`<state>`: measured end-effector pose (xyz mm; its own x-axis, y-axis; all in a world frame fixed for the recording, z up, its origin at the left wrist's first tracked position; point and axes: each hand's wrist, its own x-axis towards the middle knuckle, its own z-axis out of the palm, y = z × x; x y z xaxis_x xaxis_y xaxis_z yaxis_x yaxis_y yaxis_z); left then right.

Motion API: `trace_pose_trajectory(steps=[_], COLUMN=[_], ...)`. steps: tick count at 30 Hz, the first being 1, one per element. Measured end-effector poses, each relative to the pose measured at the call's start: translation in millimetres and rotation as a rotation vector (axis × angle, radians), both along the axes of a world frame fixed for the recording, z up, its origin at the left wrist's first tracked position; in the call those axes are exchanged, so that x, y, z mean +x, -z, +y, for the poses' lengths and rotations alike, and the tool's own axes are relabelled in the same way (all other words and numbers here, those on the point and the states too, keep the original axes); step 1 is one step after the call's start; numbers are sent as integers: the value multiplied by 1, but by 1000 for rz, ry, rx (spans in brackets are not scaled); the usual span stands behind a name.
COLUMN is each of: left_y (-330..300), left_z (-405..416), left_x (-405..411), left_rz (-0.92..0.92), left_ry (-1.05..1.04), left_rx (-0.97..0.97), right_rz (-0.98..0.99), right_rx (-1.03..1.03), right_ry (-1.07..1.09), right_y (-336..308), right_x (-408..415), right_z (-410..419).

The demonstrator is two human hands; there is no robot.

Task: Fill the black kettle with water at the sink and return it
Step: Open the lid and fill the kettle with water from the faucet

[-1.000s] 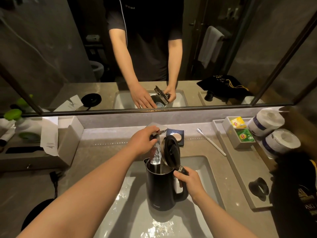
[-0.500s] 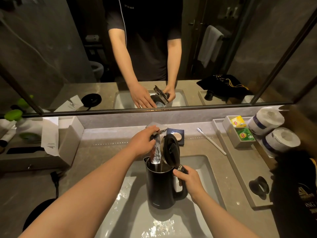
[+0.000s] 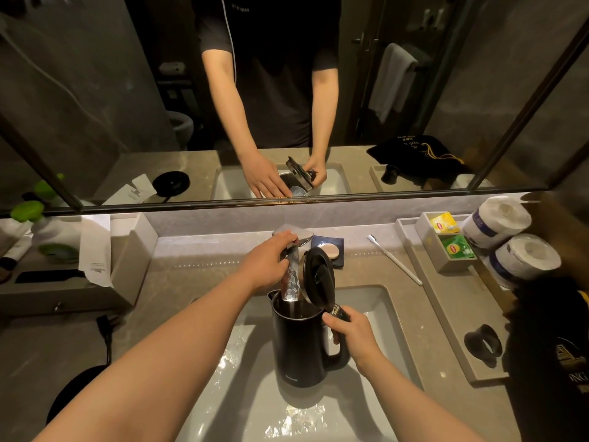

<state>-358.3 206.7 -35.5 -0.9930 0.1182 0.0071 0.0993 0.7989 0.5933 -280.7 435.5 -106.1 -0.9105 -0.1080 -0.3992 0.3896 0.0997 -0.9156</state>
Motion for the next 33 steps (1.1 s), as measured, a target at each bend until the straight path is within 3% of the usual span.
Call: trace_pose_trajectory(steps=[33], left_y=[-6], left_z=[1], left_x=[5], left_rz=[-9], left_ry=[-10], left_rx=[3], right_rz=[-20], right_rx=[15], right_ry=[5], right_y=[10], right_x=[1], right_z=[-2])
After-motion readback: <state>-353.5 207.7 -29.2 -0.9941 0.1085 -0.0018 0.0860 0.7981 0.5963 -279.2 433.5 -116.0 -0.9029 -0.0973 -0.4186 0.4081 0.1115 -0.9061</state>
